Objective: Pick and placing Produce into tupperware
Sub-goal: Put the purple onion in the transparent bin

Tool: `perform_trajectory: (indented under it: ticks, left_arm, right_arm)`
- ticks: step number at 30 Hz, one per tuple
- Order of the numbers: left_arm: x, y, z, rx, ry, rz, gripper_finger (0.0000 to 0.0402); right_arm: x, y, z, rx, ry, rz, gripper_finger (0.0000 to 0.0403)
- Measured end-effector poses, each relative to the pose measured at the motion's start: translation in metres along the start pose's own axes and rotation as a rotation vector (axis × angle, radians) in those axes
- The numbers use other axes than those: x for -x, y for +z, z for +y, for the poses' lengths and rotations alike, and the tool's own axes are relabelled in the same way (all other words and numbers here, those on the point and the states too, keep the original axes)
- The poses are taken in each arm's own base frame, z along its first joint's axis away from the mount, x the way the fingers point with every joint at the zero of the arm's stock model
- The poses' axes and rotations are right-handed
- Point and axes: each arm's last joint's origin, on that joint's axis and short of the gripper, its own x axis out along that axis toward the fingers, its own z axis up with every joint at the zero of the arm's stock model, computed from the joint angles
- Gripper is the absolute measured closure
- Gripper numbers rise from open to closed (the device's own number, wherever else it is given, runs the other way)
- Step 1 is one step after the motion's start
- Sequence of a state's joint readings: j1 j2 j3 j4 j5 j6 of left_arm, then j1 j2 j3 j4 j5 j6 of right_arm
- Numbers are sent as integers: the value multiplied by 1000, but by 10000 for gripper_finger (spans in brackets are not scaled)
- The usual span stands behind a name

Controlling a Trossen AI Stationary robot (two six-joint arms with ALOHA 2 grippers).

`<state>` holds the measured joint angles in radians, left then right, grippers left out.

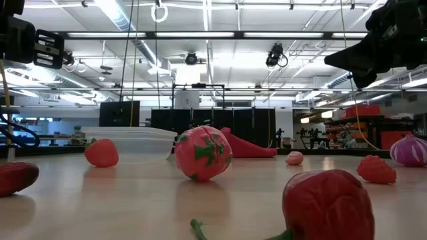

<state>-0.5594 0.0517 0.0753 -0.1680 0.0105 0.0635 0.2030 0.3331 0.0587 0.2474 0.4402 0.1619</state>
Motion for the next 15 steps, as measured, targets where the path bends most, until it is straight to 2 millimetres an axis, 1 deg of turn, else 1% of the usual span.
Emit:
perform_trajectory:
  ticks: [7, 15]
  left_arm:
    - [0, 0, 0, 0, 0, 0, 262]
    - [0, 0, 0, 0, 0, 0, 251]
  right_arm:
    - [0, 0, 0, 0, 0, 0, 398]
    - [0, 0, 0, 0, 0, 0, 398]
